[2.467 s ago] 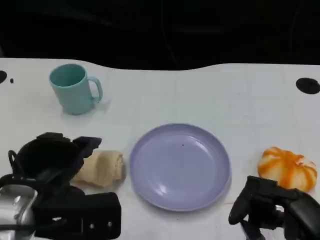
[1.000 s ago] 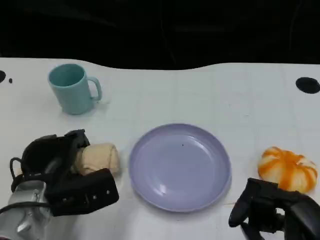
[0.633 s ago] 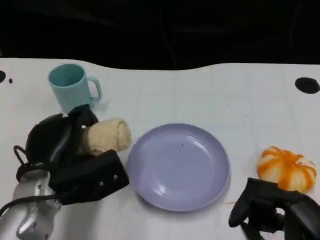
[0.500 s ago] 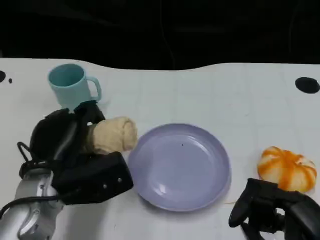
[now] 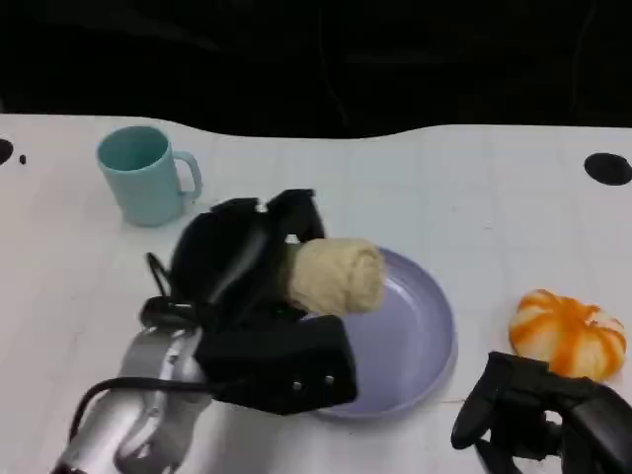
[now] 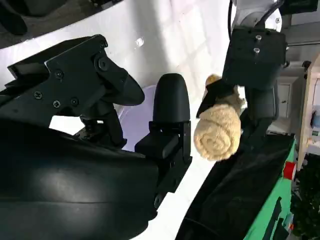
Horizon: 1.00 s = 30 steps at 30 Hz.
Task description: Grasp the towel on the left side of the plate with the left hand and place it into the plate.
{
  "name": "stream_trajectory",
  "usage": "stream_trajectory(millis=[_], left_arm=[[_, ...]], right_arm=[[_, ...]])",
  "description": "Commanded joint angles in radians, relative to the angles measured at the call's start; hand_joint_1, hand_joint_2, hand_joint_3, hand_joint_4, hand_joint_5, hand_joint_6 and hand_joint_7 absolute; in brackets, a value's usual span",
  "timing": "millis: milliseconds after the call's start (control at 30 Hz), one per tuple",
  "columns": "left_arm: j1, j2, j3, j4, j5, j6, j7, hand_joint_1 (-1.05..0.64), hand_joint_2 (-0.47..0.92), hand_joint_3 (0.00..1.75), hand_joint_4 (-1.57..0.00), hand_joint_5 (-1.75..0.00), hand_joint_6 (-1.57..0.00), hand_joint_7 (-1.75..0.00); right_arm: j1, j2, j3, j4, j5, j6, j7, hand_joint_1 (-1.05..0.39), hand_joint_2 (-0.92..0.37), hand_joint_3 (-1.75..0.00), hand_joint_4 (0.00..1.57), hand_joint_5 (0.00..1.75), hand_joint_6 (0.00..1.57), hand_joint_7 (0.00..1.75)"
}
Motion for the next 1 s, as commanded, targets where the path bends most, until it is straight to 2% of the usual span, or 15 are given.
stream_trajectory(millis=[33, 200, 333, 400, 500, 533, 567, 633, 733, 867, 1000], left_arm=[[-0.028, -0.028, -0.034, 0.017, 0.015, -0.004, -0.024, -0.21, 0.46, 1.02, -0.94, -1.75, -0.69, -1.75], [-0.049, -0.071, -0.074, 0.074, 0.025, -0.012, -0.027, -0.17, 0.43, 1.02, -0.95, -1.75, -0.7, -1.74], [-0.056, -0.081, -0.086, 0.082, 0.02, -0.003, -0.083, -0.2, 0.44, 1.1, -0.89, -1.75, -0.78, -1.31], [-0.057, -0.081, -0.09, 0.067, 0.021, 0.02, -0.134, -0.22, 0.5, 0.98, -0.78, -1.73, -0.84, -1.0], [-0.055, -0.07, -0.1, 0.037, 0.035, 0.045, -0.198, -0.24, 0.7, 0.54, -0.63, -1.55, -0.83, -0.53], [-0.056, -0.063, -0.105, 0.024, 0.044, 0.054, -0.222, -0.28, 0.78, 0.38, -0.54, -1.39, -0.73, -0.32], [-0.055, -0.054, -0.11, 0.014, 0.055, 0.056, -0.236, -0.31, 0.84, 0.25, -0.51, -1.27, -0.67, -0.2], [-0.054, -0.041, -0.118, -0.003, 0.073, 0.063, -0.258, -0.4, 0.9, 0.09, -0.33, -0.79, -0.48, -0.04], [-0.049, -0.026, -0.124, -0.028, 0.104, 0.075, -0.275, -0.54, 0.92, 0.06, -0.14, -0.53, -0.24, 0.0], [-0.047, -0.01, -0.123, -0.059, 0.127, 0.088, -0.297, -0.72, 0.92, 0.09, -0.02, -0.46, -0.06, 0.0], [-0.042, 0.002, -0.112, -0.081, 0.133, 0.086, -0.285, -0.8, 0.92, 0.09, 0.0, -0.41, -0.01, 0.0]], right_arm=[[0.002, -0.008, 0.001, -0.011, 0.0, -0.005, -0.002, -0.07, -0.59, -1.08, 0.72, 1.75, 0.64, 1.43], [-0.001, -0.009, 0.004, -0.01, -0.008, -0.011, -0.003, -0.08, -0.58, -1.09, 0.73, 1.75, 0.65, 1.43], [0.0, -0.009, 0.007, -0.013, -0.014, -0.011, -0.005, -0.08, -0.58, -1.09, 0.73, 1.74, 0.65, 1.43], [0.001, -0.009, 0.007, -0.015, -0.016, -0.011, -0.006, -0.08, -0.57, -1.09, 0.73, 1.74, 0.65, 1.43], [0.002, -0.009, 0.006, -0.019, -0.018, -0.009, -0.005, -0.08, -0.57, -1.09, 0.73, 1.74, 0.65, 1.43], [0.002, -0.009, 0.005, -0.019, -0.017, -0.009, -0.005, -0.08, -0.57, -1.1, 0.73, 1.74, 0.65, 1.43], [0.002, -0.008, 0.005, -0.02, -0.015, -0.007, -0.004, -0.08, -0.57, -1.1, 0.73, 1.74, 0.65, 1.43], [0.002, -0.008, 0.004, -0.023, -0.014, -0.003, -0.003, -0.08, -0.57, -1.1, 0.73, 1.74, 0.65, 1.43], [0.002, -0.009, 0.003, -0.021, -0.013, -0.003, -0.002, -0.07, -0.57, -1.09, 0.73, 1.74, 0.65, 1.42], [0.002, -0.008, 0.003, -0.016, -0.014, -0.009, -0.002, -0.07, -0.58, -1.09, 0.73, 1.74, 0.65, 1.42], [0.001, -0.008, 0.006, -0.012, -0.018, -0.014, -0.003, -0.07, -0.58, -1.09, 0.73, 1.74, 0.65, 1.42]])
